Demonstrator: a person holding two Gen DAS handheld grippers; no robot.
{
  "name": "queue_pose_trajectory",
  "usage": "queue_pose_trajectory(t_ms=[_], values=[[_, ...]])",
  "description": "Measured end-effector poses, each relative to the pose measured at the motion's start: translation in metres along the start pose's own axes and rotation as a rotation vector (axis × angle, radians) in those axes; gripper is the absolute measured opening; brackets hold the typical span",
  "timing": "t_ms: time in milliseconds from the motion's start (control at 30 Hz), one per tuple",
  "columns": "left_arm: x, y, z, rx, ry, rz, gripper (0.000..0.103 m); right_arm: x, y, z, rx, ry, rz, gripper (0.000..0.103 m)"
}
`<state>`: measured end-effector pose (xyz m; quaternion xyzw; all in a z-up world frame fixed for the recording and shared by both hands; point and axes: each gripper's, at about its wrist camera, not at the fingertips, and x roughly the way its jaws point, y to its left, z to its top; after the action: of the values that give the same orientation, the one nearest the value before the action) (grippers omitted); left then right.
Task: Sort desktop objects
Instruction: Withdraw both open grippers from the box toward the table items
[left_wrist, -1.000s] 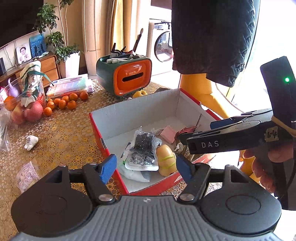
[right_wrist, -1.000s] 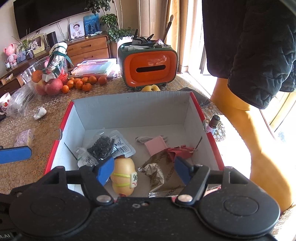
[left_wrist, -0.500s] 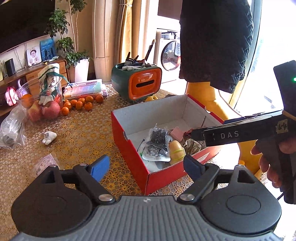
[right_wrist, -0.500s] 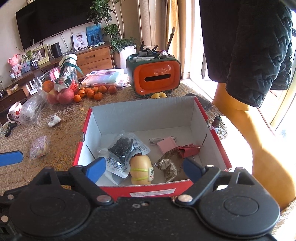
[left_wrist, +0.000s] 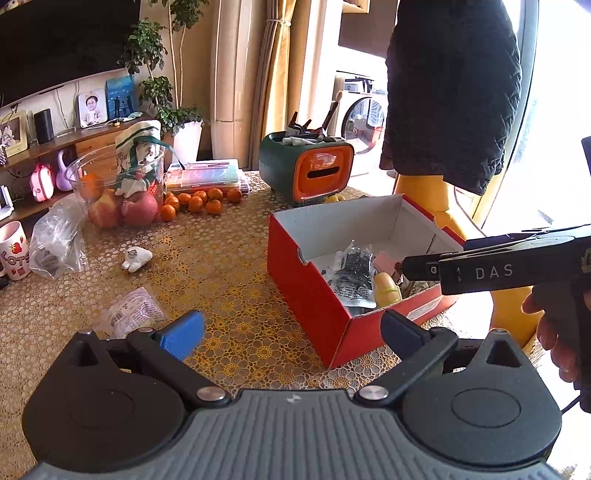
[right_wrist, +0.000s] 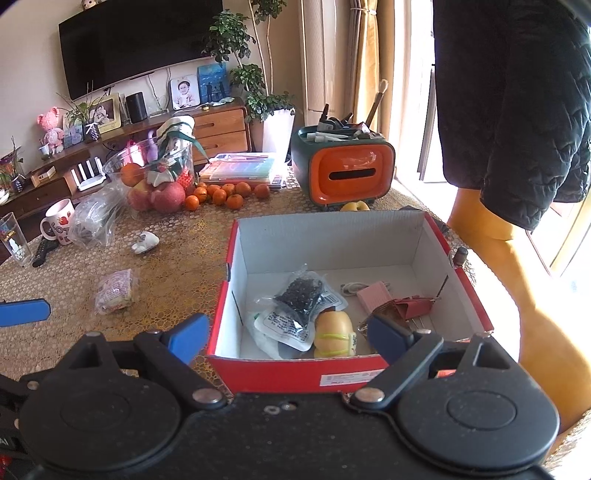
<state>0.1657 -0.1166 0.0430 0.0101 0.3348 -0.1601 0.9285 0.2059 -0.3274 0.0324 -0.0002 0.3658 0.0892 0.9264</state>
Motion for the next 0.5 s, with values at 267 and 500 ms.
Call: queue_pose_trajectory(t_ms=[267,500], values=[[-0.012,0.029,-0.012,-0.024,-0.026,0.026,0.103,-0.005,0.03,-0.004,-0.019,-0.026,0.028,0.093],[-0.014,0.054,-0.026,-0.021,-0.045,0.099,0.103,-0.001,0.063,-0.006,-0.083,-0.05,0.055,0.093]])
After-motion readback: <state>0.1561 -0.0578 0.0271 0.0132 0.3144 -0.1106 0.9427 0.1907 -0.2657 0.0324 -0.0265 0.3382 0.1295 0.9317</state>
